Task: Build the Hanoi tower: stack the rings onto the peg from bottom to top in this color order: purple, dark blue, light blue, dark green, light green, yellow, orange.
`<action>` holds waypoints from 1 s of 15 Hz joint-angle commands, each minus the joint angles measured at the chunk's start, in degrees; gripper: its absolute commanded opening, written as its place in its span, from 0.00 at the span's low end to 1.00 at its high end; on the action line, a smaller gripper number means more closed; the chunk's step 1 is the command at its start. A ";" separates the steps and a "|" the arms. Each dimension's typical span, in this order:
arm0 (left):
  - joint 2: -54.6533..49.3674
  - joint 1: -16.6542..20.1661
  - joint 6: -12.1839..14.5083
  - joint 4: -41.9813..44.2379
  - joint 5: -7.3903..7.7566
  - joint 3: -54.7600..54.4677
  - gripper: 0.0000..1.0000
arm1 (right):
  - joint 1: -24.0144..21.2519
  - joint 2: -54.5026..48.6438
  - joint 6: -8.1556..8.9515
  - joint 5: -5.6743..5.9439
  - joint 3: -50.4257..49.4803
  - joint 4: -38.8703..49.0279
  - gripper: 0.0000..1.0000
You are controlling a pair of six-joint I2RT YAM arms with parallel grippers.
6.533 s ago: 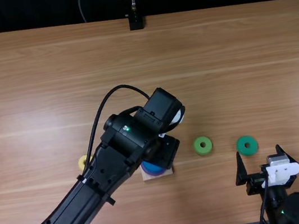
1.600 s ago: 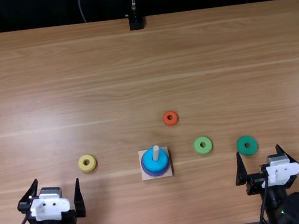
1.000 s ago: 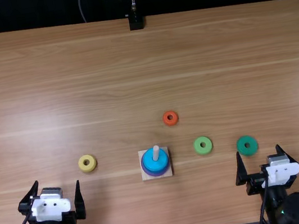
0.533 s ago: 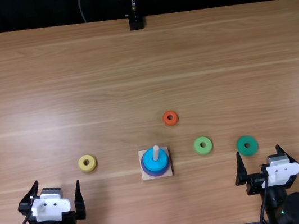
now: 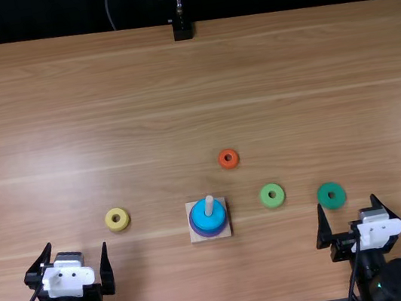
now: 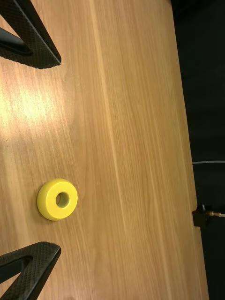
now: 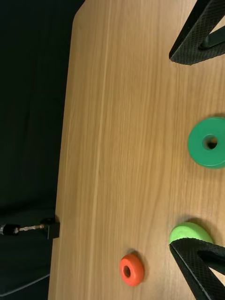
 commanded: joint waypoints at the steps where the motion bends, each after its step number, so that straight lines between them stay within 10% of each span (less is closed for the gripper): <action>1: -0.69 0.14 0.35 -4.86 0.32 -6.07 1.00 | -1.22 -0.25 0.60 1.07 1.64 0.54 1.00; 15: -0.69 0.14 0.35 -4.86 0.32 -6.07 1.00 | -2.89 49.85 0.60 1.28 34.60 -5.26 1.00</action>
